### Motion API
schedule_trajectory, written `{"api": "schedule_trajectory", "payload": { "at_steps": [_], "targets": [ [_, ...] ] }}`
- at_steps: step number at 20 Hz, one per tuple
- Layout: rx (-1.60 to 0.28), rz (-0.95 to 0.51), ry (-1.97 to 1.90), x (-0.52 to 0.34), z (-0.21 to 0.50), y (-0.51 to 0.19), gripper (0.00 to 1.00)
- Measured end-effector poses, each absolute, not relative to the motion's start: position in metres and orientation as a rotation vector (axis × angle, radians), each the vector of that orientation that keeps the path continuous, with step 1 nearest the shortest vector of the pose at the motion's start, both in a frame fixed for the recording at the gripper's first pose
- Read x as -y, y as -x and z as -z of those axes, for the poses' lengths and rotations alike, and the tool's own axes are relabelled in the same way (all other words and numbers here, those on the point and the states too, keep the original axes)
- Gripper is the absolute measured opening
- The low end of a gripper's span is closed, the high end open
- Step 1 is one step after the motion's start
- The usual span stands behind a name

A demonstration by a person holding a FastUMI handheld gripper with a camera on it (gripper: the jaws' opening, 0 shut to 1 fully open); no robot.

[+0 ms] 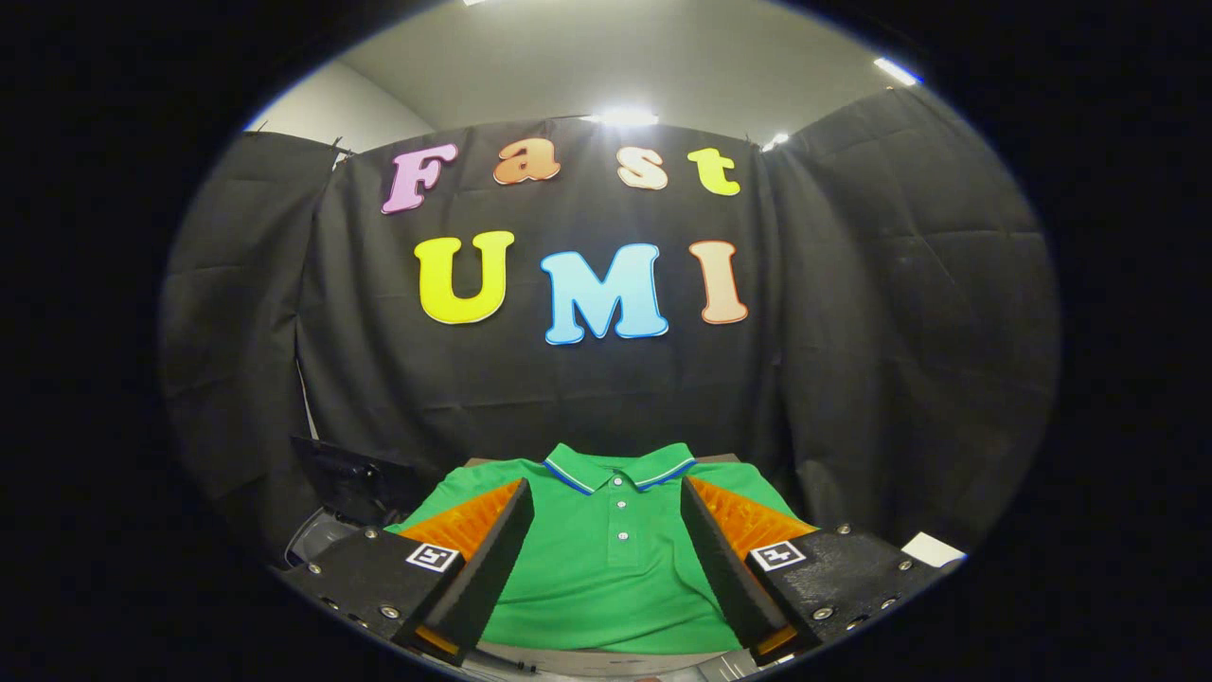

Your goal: Put the clothes into the washing machine and then close the washing machine lid.

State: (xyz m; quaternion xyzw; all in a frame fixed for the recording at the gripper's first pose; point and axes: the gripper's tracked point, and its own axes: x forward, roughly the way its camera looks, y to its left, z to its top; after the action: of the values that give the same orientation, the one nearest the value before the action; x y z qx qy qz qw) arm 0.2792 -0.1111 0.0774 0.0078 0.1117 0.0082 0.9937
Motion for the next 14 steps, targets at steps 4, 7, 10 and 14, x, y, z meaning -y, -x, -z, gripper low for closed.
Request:
{"api": "schedule_trajectory", "payload": {
  "at_steps": [4, 7, 10, 14],
  "targets": [
    [-0.31, -0.03, -0.013, 0.117, -0.05, -0.307, 0.96],
    [-0.362, -0.036, -0.029, 0.12, -0.034, -0.328, 0.96],
    [-0.436, -0.043, -0.046, 0.124, -0.012, -0.347, 0.96],
    [-0.512, -0.047, -0.037, 0.126, 0.008, -0.364, 0.96]
  ]
}}
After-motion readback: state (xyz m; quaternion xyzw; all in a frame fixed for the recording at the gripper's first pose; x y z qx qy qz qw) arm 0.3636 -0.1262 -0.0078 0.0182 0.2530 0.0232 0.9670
